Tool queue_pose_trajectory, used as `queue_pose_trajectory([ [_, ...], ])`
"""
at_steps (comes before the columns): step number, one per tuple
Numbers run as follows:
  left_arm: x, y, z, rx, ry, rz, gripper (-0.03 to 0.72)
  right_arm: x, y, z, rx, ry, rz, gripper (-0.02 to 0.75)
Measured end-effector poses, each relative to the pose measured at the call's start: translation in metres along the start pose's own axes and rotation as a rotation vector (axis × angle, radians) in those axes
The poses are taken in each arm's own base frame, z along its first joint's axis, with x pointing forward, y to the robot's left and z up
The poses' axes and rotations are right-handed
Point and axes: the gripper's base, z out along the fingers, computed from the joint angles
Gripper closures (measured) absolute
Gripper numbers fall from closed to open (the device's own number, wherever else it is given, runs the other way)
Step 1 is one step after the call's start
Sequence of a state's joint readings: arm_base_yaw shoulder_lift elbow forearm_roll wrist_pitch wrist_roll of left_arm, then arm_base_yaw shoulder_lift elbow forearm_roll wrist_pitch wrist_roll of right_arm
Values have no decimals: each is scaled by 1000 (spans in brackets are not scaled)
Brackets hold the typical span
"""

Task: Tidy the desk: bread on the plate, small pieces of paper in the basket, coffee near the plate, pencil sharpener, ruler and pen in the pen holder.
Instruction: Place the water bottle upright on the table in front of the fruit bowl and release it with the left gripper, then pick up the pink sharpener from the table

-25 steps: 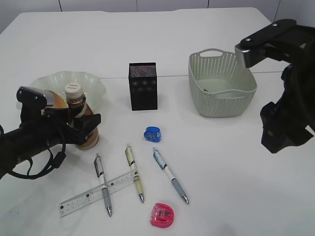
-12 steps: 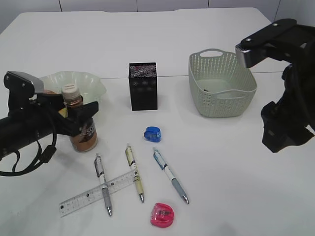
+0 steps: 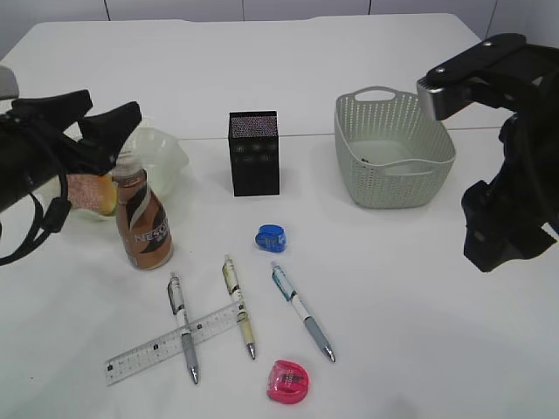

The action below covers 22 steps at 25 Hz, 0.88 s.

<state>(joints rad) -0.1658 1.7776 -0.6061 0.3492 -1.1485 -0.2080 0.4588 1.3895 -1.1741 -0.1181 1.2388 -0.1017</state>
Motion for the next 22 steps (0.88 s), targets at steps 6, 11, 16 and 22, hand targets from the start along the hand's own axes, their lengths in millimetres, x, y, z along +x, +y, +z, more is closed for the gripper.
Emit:
queue_pose_trajectory([
  [6, -33, 10, -10, -83, -50, 16, 103, 0, 0, 0, -2, 0, 1, 177],
  [11, -52, 31, -28, -233, 29, -25, 104, 0, 0, 0, -3, 0, 3, 177],
  [16, -43, 42, -49, -415, 327, -189, 118, 0, 0, 0, -3, 0, 7, 177],
  [22, -45, 32, -83, -491, 637, -216, 179, 0, 0, 0, -4, 0, 9, 177],
])
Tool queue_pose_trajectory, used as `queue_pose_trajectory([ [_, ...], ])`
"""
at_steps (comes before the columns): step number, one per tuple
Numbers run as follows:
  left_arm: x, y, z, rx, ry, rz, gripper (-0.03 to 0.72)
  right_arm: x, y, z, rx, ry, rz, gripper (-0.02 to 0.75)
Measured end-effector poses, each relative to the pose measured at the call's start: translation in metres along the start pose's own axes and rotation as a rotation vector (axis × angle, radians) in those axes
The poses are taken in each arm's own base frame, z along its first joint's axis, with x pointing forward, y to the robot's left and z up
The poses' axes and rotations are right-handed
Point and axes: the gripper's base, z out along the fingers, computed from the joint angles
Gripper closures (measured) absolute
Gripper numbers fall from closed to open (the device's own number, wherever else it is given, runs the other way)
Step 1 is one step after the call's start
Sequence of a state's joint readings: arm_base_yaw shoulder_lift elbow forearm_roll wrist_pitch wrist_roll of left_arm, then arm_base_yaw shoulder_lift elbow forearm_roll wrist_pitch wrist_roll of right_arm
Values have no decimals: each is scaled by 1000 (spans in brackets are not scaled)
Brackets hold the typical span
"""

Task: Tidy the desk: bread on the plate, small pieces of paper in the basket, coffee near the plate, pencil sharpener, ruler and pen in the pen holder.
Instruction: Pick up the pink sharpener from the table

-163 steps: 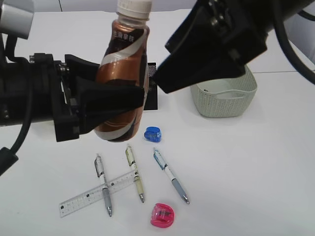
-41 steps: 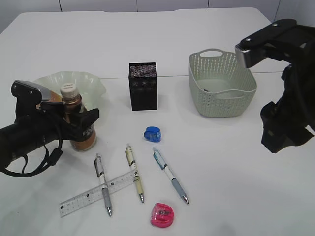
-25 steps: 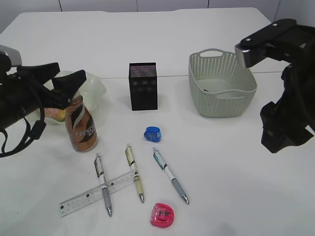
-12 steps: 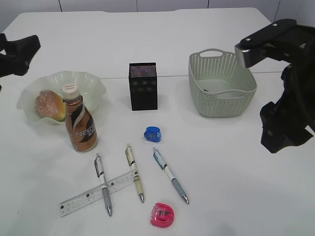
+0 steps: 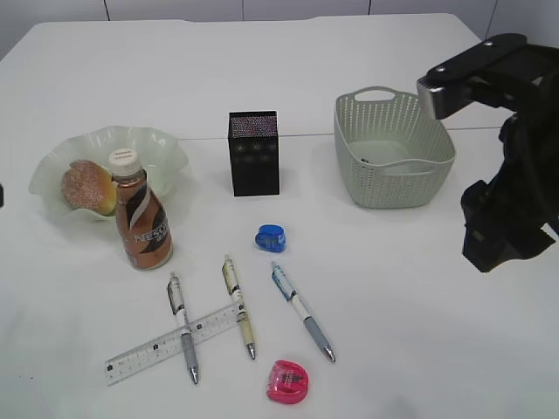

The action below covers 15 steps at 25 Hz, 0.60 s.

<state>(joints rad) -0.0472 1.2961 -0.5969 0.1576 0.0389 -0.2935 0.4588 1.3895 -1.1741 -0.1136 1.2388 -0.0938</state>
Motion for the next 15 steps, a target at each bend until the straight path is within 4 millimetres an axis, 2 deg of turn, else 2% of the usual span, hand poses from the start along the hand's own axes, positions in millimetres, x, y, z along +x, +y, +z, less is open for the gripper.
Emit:
queue_pose_trajectory([
  [5, 28, 9, -19, -100, 341, 9, 183, 0, 4, 0, -41, -4, 14, 177],
  [9, 50, 2, -30, -33, 607, -13, 184, -1, 11, -1, -125, -12, 45, 177],
  [12, 57, -9, -36, 78, 718, -79, 185, -2, 17, -2, -194, -18, 69, 177],
  [15, 58, -15, -40, 130, 743, -116, 191, -5, 23, -3, -242, -39, 84, 177],
])
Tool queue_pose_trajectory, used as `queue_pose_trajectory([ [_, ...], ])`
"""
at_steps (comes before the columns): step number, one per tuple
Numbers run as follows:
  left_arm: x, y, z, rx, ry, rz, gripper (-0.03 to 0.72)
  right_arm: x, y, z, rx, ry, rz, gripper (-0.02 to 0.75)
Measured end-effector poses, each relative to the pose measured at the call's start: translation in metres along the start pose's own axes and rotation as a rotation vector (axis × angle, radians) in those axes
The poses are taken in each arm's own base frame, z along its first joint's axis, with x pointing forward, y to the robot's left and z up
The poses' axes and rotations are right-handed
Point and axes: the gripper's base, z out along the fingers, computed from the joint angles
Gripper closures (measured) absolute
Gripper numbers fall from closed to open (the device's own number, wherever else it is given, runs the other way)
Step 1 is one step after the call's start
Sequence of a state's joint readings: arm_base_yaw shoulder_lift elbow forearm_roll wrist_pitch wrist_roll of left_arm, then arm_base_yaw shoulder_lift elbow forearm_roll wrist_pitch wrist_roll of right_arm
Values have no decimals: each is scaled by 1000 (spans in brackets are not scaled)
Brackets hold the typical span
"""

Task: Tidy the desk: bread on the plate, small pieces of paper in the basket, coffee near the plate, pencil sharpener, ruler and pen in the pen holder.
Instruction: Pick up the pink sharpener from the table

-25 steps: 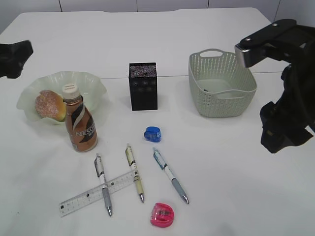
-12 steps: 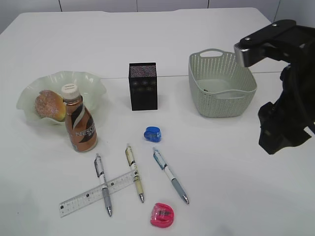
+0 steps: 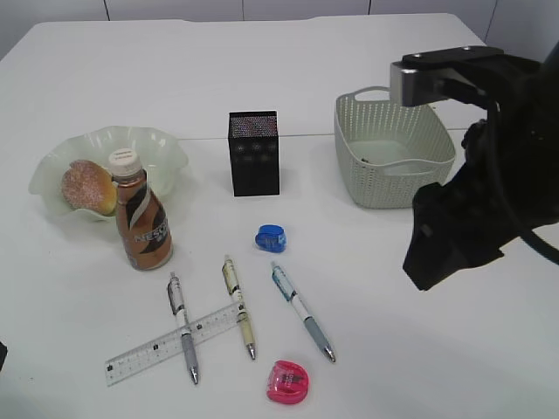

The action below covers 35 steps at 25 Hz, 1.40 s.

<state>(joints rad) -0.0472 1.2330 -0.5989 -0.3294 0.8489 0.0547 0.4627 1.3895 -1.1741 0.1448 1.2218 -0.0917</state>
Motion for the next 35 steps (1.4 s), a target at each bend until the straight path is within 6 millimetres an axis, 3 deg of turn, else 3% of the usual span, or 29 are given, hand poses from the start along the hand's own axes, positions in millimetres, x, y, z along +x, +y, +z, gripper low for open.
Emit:
queue_pose_trajectory([
  [5, -2, -2, -5, 15, -49, 2, 200, -6, 26, 12, -55, 6, -58, 177],
  [14, 1, -5, -18, 27, -134, 16, 202, -20, 75, 84, -61, 188, 1, 200],
  [17, 1, -6, -22, 34, -170, 20, 202, -29, 85, 99, -57, 178, 66, 206],
  [27, -2, -8, -23, 58, -200, -3, 203, -55, 85, 125, -29, 22, 681, 206],
  [35, -2, -8, -23, 61, -203, -5, 213, -52, 80, 176, 63, 130, 813, 206],
])
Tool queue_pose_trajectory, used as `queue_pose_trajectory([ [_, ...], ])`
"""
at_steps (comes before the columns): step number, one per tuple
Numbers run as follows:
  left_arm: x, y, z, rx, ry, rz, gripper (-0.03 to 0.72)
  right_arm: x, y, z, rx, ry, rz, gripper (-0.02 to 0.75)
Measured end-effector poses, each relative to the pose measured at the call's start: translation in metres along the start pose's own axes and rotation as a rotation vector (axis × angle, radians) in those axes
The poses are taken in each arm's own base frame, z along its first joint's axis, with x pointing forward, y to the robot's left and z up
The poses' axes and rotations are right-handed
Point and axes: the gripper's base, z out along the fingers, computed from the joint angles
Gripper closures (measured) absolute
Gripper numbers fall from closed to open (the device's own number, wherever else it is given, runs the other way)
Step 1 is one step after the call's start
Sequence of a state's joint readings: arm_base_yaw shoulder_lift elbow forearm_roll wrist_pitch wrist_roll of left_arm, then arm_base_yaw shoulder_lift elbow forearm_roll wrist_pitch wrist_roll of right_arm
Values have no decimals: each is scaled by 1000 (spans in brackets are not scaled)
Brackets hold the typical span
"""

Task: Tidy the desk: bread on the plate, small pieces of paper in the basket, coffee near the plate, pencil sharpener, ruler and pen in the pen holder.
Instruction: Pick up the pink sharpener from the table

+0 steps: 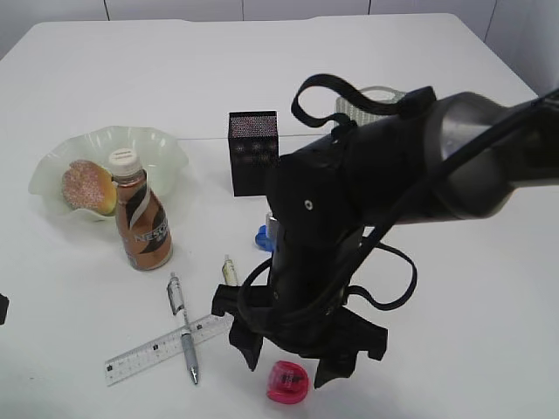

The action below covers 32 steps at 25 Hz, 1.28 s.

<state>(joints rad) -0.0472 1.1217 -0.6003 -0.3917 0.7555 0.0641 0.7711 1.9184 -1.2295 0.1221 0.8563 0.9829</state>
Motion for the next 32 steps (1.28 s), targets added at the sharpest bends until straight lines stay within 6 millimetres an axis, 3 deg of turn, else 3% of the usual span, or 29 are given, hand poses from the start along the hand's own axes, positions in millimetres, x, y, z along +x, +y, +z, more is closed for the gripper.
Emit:
queue_pose_trajectory([
  [15, 0, 0, 0, 5, 0, -6, 218, -7, -2, 8, 36, -59, 35, 239],
  [22, 0, -1, 0, 7, 0, -7, 218, -9, -3, 25, 73, -51, 49, 239],
  [32, 0, -1, 0, 7, 0, -7, 219, -10, -3, 32, 81, -45, 54, 239],
])
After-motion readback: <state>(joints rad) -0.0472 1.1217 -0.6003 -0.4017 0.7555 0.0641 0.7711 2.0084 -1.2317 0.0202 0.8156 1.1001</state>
